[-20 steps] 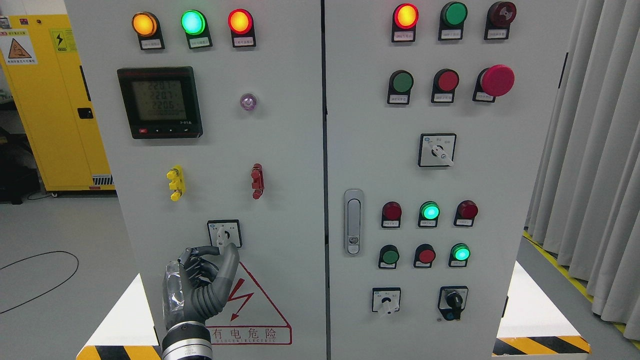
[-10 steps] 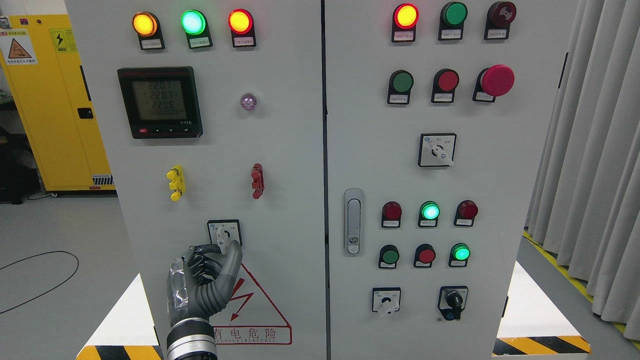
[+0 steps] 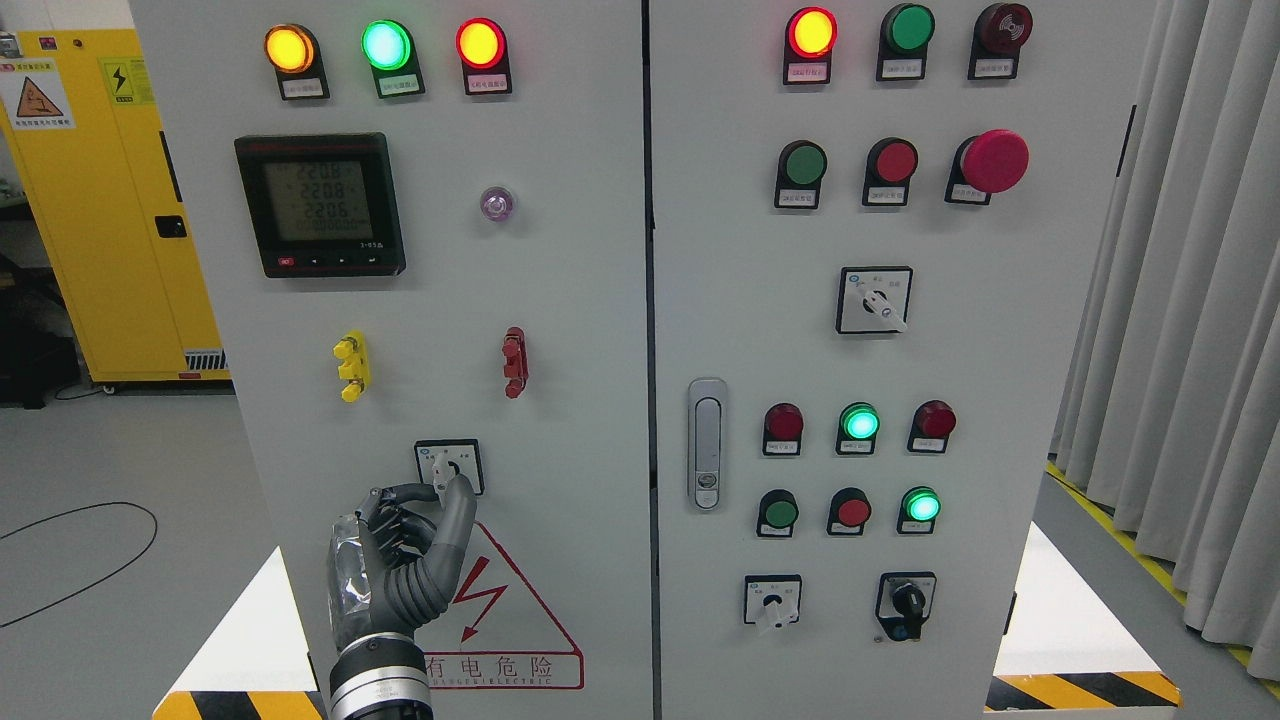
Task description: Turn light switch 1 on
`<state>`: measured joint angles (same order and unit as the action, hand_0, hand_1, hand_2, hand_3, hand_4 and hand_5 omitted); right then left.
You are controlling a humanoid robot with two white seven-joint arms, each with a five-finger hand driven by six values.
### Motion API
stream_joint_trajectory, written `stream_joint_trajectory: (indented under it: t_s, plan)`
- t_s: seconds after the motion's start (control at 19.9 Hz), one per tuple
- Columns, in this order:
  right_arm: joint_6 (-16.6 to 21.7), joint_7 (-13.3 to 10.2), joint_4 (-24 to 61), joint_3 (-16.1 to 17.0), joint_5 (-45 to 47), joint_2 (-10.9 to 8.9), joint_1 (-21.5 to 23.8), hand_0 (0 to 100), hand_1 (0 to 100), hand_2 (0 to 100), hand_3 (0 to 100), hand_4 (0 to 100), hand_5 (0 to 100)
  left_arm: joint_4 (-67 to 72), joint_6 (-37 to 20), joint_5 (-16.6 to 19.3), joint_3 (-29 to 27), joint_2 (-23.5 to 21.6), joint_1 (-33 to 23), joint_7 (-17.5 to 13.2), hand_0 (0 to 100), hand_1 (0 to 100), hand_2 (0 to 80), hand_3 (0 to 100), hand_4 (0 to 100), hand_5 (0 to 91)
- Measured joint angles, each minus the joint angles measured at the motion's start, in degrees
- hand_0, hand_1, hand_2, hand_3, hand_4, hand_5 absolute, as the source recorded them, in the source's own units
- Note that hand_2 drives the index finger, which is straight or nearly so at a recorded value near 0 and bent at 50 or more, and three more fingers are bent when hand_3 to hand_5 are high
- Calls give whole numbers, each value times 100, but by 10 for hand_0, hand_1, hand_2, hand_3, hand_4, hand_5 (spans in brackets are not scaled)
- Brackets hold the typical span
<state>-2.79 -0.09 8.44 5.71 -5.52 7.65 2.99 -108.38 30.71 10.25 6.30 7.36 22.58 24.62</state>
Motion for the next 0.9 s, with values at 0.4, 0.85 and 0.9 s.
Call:
stream_joint_trajectory:
  t_s: [0.4, 0.85, 0.9]
  plan:
    - [0, 0, 0, 0, 0, 0, 0, 0, 500, 40, 0, 0, 0, 50, 6, -4, 3, 15, 83, 20, 241, 590, 540, 901, 864, 765]
    - [0, 0, 0, 0, -1, 0, 0, 0, 500, 40, 0, 0, 0, 86, 27, -4, 3, 27, 109, 14, 275, 590, 552, 907, 868, 770]
    - [0, 0, 0, 0, -1, 0, 0, 0, 500, 40, 0, 0, 0, 89, 27, -3, 1, 28, 110, 14, 286, 587, 552, 907, 868, 770]
